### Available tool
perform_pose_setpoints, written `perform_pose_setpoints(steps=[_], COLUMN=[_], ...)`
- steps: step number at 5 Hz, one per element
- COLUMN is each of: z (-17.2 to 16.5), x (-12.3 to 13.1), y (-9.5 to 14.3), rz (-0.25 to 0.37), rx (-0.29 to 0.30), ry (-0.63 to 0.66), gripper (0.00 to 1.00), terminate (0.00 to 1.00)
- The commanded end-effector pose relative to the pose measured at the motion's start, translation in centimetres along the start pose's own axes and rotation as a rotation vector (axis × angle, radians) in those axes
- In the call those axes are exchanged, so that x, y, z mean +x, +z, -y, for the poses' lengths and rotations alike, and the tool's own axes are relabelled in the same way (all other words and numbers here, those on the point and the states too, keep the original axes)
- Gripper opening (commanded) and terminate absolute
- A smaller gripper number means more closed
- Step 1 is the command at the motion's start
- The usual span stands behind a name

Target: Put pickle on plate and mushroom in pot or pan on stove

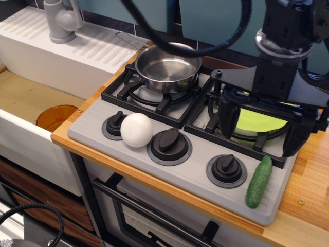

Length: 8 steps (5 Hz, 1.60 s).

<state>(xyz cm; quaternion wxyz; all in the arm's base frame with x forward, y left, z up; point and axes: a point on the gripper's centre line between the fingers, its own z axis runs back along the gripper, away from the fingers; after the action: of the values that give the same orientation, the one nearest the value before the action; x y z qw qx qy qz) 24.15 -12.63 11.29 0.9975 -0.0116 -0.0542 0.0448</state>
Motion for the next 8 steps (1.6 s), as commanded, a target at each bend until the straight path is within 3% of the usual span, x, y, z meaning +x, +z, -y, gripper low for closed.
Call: perform_pose_setpoints(steps=[1, 2, 4, 8], z=[0.0, -0.2, -0.3, 1.2], x=[0.0, 0.9, 1.6, 2.2], y=[0.0, -1.8, -3.3, -6.7], rz=[0.000, 0.040, 0.051, 0.115], rx=[0.000, -0.015, -0.047, -0.057], ry=[0.000, 0.009, -0.005, 0.001], gripper=[1.00, 1.00, 1.00, 1.00], terminate=[0.00, 0.00, 0.00, 0.00])
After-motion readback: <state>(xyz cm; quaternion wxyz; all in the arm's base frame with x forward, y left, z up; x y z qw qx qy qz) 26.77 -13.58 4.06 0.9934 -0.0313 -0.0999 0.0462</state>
